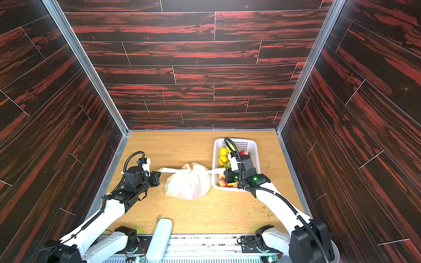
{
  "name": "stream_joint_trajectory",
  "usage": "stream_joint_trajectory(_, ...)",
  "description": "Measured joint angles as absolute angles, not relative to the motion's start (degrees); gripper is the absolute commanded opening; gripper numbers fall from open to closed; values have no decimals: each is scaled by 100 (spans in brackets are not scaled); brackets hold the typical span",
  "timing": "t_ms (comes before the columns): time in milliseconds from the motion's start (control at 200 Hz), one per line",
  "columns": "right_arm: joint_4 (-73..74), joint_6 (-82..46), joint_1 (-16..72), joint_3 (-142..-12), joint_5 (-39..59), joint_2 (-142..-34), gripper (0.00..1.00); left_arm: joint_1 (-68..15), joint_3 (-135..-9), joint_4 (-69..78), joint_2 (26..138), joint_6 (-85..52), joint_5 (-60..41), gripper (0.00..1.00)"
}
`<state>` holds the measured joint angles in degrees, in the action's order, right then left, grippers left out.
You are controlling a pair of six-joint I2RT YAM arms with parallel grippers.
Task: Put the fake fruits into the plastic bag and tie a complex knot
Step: 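Open both grippers and release the knotted bag handles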
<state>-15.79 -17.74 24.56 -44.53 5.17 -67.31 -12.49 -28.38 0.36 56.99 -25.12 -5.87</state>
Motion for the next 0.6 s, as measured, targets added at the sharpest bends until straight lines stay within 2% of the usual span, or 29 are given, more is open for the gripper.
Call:
stream_joint_trajectory(250, -1542, -1732, 2397, -4453, 731, -6709, 0, -1181, -2838, 89, 5684, -2539, -672, 0)
stream_joint_trajectory(266, -1538, -1728, 2392, -4453, 757, -6707, 0, -1175, -2838, 89, 5675, -2532, -679, 2)
stream_joint_trajectory(291, -1533, -1723, 2381, -4456, 803, -6696, 5, -1164, -2840, 86, 5649, -2526, -701, 8)
stream_joint_trajectory(386, -1664, -1717, 2252, -4495, 786, -6619, 34, -1009, -2862, 40, 5481, -2434, -591, 37)
stream_joint_trajectory(421, -1721, -1699, 2163, -4525, 742, -6580, 45, -902, -2897, -1, 5387, -2399, -528, 44)
stream_joint_trajectory(521, -1957, -1592, 2010, -4748, 633, -6416, 68, -766, -3129, -242, 5127, -2331, -333, 54)
stream_joint_trajectory(601, -2073, -1450, 1955, -5000, 602, -6219, 80, -766, -3369, -460, 4884, -2272, -132, 59)
